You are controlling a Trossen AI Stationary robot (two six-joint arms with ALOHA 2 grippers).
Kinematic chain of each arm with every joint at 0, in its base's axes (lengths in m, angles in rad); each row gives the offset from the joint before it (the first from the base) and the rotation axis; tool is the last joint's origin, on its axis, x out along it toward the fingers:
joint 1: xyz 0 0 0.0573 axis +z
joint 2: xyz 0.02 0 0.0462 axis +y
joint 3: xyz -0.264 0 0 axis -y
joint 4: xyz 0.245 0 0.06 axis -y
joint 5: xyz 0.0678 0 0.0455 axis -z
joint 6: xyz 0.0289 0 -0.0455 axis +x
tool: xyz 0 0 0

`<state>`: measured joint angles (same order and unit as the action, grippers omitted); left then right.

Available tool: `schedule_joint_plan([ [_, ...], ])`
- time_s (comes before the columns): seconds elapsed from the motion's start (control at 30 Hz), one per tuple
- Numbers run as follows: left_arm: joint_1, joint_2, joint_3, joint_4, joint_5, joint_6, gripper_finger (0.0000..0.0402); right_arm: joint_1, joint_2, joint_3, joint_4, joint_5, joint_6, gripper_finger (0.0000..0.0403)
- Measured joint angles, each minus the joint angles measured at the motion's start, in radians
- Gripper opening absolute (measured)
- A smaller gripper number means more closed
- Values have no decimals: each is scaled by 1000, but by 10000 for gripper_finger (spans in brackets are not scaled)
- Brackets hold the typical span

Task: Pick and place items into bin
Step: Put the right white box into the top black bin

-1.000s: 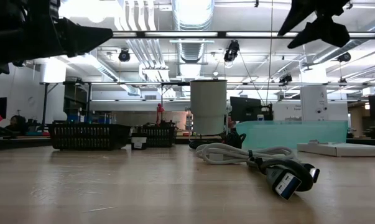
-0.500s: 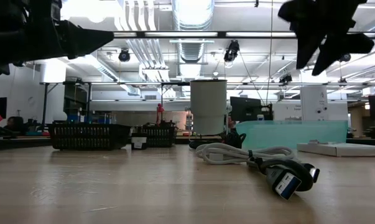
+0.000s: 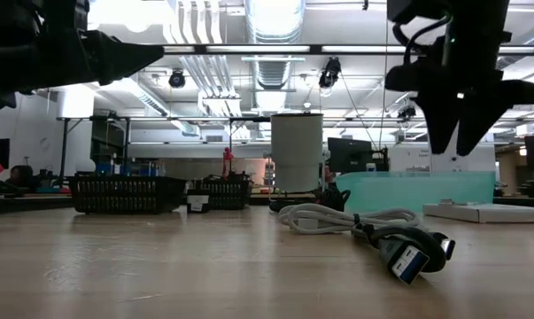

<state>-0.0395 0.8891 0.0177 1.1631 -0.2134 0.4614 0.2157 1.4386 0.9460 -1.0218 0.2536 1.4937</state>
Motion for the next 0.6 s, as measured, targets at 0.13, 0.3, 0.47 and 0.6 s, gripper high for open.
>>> schedule_joint_plan([
  [0.13, 0, 21, 0, 32, 0, 0, 194, -1, 60, -1, 44, -1, 0, 176],
  [0.3, 0, 45, 0, 44, 0, 1, 194, -18, 119, -5, 50, -15, 0, 178],
  [0.47, 0, 60, 0, 61, 0, 22, 194, -48, 164, -21, 105, -20, -1, 176],
  [0.6, 0, 62, 0, 61, 0, 24, 194, -71, 199, -21, 137, -41, -10, 176],
])
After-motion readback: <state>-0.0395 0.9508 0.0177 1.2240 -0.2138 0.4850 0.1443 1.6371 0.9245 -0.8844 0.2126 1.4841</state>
